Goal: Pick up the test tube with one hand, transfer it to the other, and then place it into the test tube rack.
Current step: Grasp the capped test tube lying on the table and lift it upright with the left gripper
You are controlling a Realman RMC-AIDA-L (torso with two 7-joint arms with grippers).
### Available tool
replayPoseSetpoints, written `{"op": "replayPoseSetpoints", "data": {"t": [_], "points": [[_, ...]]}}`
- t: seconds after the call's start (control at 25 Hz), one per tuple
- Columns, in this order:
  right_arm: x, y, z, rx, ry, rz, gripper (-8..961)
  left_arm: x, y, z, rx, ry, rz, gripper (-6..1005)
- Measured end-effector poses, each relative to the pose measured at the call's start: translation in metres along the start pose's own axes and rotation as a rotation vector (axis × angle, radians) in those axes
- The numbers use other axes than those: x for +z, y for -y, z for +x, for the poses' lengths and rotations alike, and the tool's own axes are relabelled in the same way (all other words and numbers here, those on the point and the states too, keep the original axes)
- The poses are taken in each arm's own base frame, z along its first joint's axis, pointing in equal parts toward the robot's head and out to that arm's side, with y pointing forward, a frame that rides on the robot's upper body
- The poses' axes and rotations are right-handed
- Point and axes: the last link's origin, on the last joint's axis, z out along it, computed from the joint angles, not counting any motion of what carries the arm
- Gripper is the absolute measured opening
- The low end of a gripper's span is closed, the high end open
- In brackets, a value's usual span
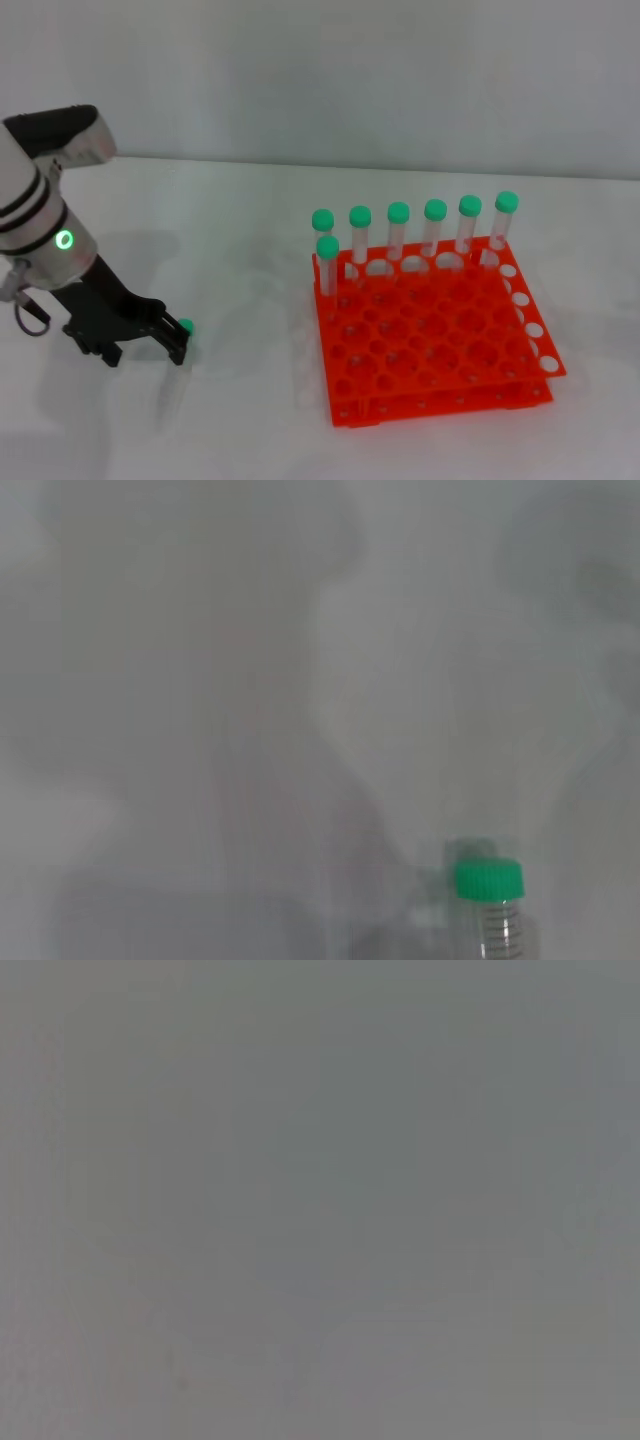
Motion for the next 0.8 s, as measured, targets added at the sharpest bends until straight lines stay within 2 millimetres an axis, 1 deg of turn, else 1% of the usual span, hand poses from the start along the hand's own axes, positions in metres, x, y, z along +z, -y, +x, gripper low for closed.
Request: {"op": "replayPoseSetpoints", "data": {"t": [0.16,0.52,0.6,0.8], "points": [[0.0,0.001,0.0,-0.002,-0.001,0.001,870,0.009,-0.009,0.0,0.018,-0.009,-0.011,826],[-0.001,0.001,0.001,-0.002,-0.003,0.003,870,0.018,-0.017,-0.003,0.033,0.005,-0.025,822],[-0.001,0.001,0.001,-0.002,-0.003,0.003,870,0.021,-0.018,-0.004,0.032,0.008,-0.03,607],[-0.001,0.001,0.001,0.0,-0.003,0.003,870,0.023,-0.019,-0.005,0.027,0.011,-0.034,589]]}}
